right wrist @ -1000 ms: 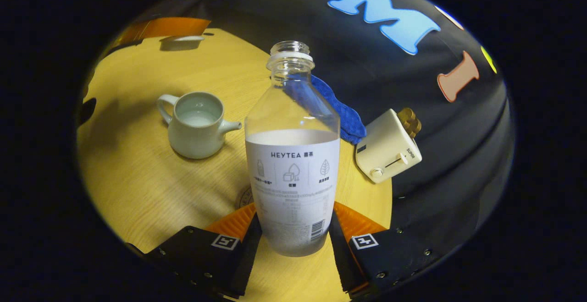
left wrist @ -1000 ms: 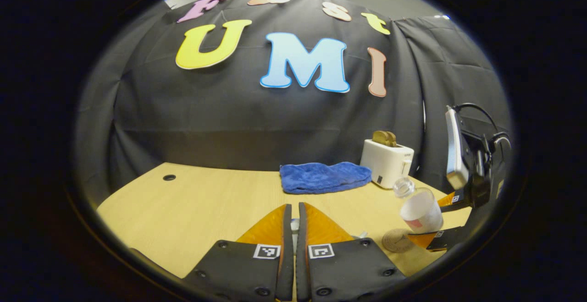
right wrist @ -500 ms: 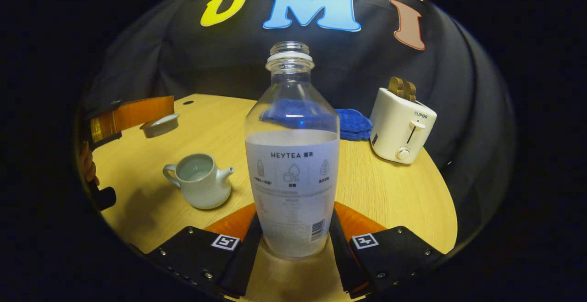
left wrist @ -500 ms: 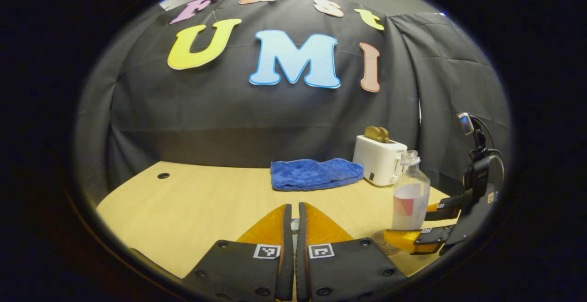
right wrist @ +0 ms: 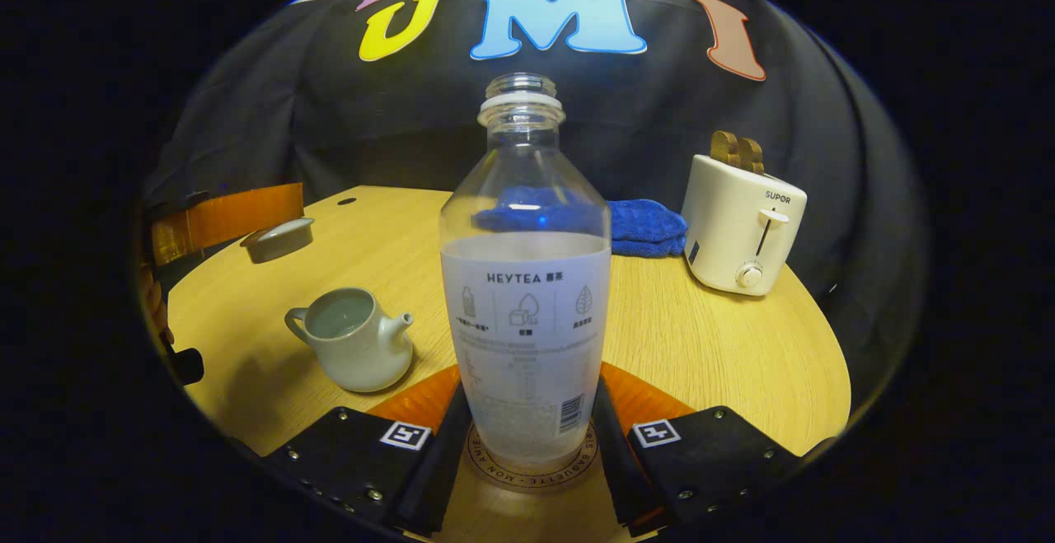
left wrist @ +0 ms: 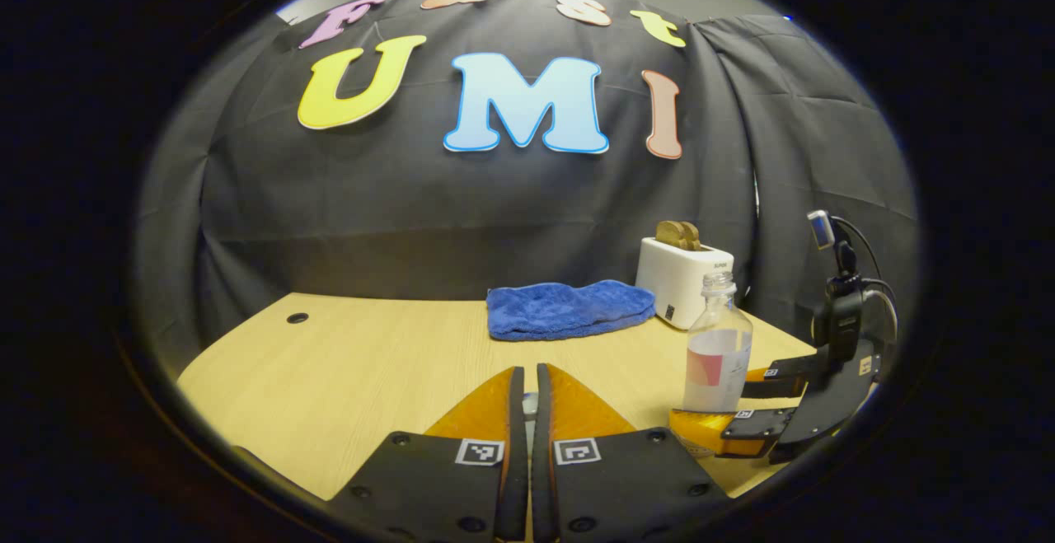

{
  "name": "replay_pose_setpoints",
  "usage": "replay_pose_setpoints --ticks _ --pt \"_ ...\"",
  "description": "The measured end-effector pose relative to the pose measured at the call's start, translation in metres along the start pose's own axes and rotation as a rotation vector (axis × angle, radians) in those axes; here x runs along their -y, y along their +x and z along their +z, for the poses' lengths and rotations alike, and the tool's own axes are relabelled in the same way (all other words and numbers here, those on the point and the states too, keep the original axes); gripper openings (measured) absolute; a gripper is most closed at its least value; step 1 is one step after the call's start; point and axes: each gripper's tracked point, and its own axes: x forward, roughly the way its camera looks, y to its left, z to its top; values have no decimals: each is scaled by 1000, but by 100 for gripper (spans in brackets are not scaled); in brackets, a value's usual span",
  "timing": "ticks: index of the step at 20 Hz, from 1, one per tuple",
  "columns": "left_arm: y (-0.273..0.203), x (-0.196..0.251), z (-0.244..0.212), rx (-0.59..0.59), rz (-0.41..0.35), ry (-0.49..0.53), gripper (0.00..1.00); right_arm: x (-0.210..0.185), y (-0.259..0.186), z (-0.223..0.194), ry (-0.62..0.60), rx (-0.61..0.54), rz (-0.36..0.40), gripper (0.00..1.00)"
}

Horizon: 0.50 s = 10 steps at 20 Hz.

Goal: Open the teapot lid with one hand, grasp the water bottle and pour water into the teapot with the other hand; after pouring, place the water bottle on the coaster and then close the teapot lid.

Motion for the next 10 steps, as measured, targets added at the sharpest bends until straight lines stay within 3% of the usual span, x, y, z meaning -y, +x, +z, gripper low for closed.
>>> replay_pose_setpoints --ticks 10 --pt "4 14 -8 -14 -8 3 8 6 -11 -7 -32 -43 -12 79"
